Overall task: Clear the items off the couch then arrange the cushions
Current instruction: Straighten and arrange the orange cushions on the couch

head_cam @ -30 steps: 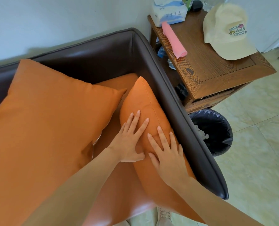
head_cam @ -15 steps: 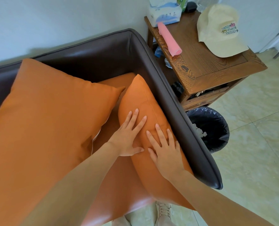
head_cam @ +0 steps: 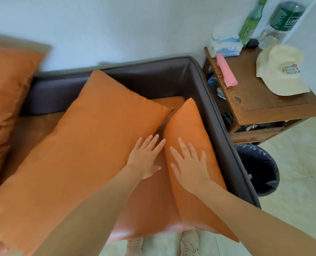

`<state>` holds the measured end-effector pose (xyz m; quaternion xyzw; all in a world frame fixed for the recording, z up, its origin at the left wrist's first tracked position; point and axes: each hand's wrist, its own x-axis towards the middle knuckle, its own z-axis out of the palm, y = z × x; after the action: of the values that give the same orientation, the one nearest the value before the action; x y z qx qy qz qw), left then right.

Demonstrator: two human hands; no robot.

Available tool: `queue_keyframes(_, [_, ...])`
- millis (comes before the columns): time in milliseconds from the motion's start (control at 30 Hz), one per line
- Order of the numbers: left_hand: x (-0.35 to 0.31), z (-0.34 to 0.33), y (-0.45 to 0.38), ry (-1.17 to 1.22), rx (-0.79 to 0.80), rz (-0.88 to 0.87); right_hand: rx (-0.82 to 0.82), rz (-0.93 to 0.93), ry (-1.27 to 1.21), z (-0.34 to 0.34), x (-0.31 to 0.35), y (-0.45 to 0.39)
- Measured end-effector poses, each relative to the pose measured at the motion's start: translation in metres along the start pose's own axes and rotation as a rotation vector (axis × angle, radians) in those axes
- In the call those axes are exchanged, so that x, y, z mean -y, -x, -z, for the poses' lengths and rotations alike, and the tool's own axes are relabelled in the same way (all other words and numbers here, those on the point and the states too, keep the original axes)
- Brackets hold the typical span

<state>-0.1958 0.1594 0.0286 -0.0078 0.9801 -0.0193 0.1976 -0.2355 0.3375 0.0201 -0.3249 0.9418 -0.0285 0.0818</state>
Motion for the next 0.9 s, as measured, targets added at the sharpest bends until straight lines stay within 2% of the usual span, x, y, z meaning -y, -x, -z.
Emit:
queue_keyframes(200, [0.073, 0.008, 0.067, 0.027, -0.082, 0.118, -0.028, 0.181, 0.000, 0.023, 0.079, -0.028])
queue_keyframes(533, [0.209, -0.011, 0.175, 0.050, -0.197, 0.244, -0.034, 0.353, 0.015, 0.046, 0.238, -0.065])
queue_keyframes(767, [0.294, -0.015, 0.250, 0.096, -0.266, 0.423, -0.023, 0.518, 0.003, 0.059, 0.341, -0.079])
queue_keyframes(900, [0.327, -0.020, 0.286, 0.107, -0.262, 0.559, -0.051, 0.673, 0.003, 0.068, 0.394, -0.095])
